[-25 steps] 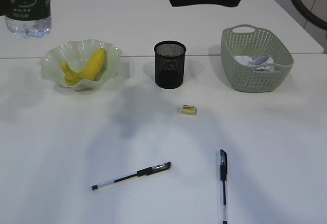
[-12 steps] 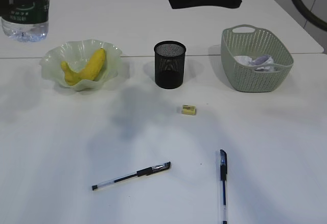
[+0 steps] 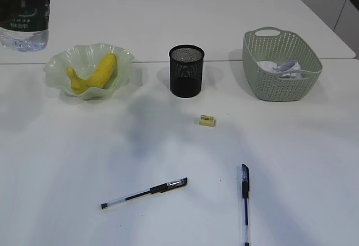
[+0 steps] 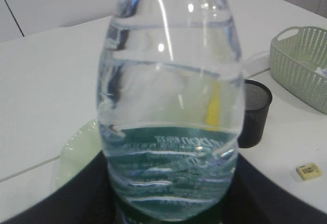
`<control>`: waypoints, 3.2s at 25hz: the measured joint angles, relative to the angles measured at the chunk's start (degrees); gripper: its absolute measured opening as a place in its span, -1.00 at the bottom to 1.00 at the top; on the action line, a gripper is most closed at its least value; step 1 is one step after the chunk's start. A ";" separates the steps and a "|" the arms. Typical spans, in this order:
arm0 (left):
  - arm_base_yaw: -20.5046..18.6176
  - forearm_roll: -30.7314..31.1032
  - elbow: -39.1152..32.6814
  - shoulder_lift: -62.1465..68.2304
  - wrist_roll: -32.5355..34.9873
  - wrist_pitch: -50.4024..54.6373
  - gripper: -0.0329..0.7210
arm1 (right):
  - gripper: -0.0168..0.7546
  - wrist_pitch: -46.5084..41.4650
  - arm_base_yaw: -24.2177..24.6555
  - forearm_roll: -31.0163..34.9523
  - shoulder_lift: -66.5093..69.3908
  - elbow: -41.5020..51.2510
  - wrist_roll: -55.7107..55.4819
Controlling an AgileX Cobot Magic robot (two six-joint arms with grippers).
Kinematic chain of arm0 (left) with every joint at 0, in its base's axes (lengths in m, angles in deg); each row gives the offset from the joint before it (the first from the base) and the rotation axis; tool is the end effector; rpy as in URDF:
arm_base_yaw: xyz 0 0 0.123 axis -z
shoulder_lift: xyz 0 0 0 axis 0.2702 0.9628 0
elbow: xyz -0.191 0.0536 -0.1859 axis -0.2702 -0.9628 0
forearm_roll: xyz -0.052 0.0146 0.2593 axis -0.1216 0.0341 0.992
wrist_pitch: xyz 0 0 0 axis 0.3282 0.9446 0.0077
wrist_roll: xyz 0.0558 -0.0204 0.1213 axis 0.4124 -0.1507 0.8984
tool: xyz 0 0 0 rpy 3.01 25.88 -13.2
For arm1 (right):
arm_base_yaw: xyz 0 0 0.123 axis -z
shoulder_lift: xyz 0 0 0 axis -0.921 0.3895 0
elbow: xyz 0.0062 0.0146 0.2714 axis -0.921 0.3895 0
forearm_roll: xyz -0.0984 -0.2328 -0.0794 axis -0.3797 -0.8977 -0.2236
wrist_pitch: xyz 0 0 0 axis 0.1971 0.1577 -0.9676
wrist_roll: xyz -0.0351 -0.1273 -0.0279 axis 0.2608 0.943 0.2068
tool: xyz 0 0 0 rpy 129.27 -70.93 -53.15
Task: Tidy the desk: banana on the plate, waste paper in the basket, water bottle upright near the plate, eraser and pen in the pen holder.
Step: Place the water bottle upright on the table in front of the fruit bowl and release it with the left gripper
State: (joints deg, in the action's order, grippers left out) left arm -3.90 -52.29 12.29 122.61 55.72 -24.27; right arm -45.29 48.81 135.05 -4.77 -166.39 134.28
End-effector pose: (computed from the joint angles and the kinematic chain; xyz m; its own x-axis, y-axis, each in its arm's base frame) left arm 0.3287 -0.0865 0.3091 -0.2732 0.1526 -0.9498 0.3503 0.9353 0.0495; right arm 0.2978 0.1872 0.3742 -0.1039 -0.4448 -0.8896 -0.9054 0.4125 -0.1005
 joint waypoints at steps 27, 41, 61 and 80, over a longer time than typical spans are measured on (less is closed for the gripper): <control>5.70 48.52 -13.47 1.55 -54.23 -23.47 0.09 | 0.44 -3.60 0.00 -2.28 -0.38 0.00 -3.03; 3.95 48.35 -19.54 3.42 -55.22 -37.40 0.09 | 0.44 -5.44 0.00 -4.43 -0.38 0.00 -5.01; -9.25 79.61 -19.54 22.42 -80.18 -53.37 0.09 | 0.43 -8.11 0.00 -7.90 -0.38 0.00 -7.50; -11.88 91.00 -13.74 38.04 -80.63 -64.97 0.09 | 0.43 -9.84 0.00 -7.96 -0.38 0.00 -8.87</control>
State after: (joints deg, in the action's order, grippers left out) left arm -15.78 38.71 -1.44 160.65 -24.90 -89.24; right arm -55.13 48.81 127.09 -5.15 -166.39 125.41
